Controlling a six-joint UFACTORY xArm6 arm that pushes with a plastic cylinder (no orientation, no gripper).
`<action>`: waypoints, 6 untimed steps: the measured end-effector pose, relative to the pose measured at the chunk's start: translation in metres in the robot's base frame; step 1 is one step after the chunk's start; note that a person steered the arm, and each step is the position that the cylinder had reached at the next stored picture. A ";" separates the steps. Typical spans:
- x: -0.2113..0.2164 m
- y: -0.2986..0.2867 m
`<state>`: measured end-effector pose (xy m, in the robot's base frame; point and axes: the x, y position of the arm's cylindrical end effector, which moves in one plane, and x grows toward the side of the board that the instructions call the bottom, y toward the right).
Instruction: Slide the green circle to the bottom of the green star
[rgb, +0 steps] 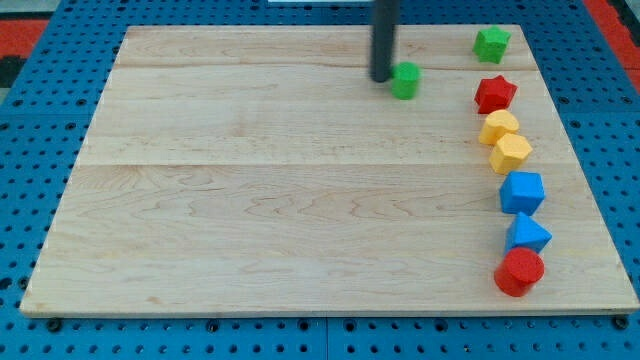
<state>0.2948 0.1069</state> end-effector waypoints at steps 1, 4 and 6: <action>0.014 -0.052; 0.013 0.076; 0.000 0.046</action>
<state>0.2951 0.1534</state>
